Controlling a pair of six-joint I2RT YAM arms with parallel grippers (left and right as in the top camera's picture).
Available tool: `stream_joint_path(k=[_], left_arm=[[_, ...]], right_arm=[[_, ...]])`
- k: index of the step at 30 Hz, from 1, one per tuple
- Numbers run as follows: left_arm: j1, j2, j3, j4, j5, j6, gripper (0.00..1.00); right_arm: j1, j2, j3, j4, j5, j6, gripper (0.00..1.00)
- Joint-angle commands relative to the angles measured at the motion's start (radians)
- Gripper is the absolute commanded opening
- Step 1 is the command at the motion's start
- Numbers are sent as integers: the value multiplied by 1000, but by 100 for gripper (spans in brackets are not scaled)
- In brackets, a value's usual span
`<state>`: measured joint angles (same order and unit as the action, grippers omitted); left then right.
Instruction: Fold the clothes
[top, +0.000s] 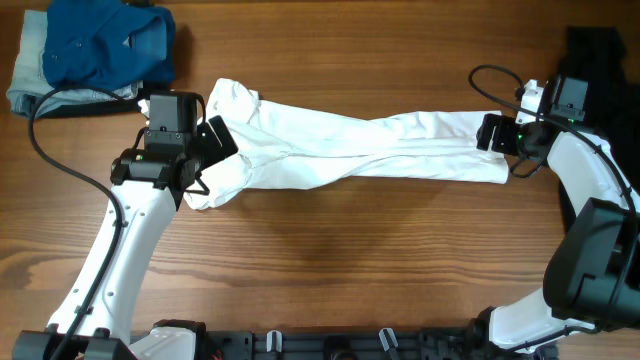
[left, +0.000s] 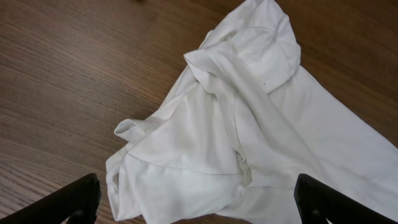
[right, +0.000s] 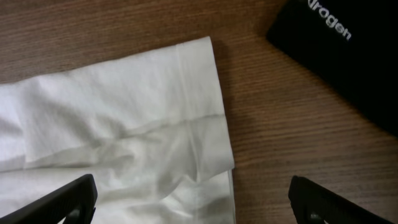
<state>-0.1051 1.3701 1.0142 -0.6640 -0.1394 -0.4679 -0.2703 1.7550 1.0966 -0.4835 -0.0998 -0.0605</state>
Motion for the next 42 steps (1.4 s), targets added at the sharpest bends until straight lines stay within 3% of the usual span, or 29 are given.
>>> stream_joint_path(k=[1, 6, 13, 22, 24, 26, 28, 29, 30, 42], left_arm=[[3, -14, 13, -5, 2, 16, 100], [3, -14, 13, -7, -30, 16, 100], [3, -13, 13, -22, -34, 16, 100], [3, -12, 13, -34, -38, 17, 100], [3, -12, 13, -37, -37, 16, 100], [3, -12, 13, -43, -37, 16, 100], [3, -12, 13, -48, -38, 17, 100], [3, -12, 13, -53, -49, 16, 100], [3, -12, 13, -58, -67, 16, 100], [27, -12, 13, -63, -124, 16, 100]], right_arm=[[-6, 61, 8, 17, 18, -53, 99], [-6, 108, 8, 51, 18, -71, 97], [-6, 156, 8, 63, -9, -66, 83], [-6, 216, 7, -28, -38, -7, 75], [-6, 218, 7, -48, -65, -7, 62], [-6, 218, 8, -53, -105, -7, 32], [-6, 218, 8, -53, -119, 12, 21], [-6, 217, 9, -51, -119, 34, 8], [-6, 214, 13, -51, -119, 39, 4], [-123, 151, 186, -196, -119, -20, 5]])
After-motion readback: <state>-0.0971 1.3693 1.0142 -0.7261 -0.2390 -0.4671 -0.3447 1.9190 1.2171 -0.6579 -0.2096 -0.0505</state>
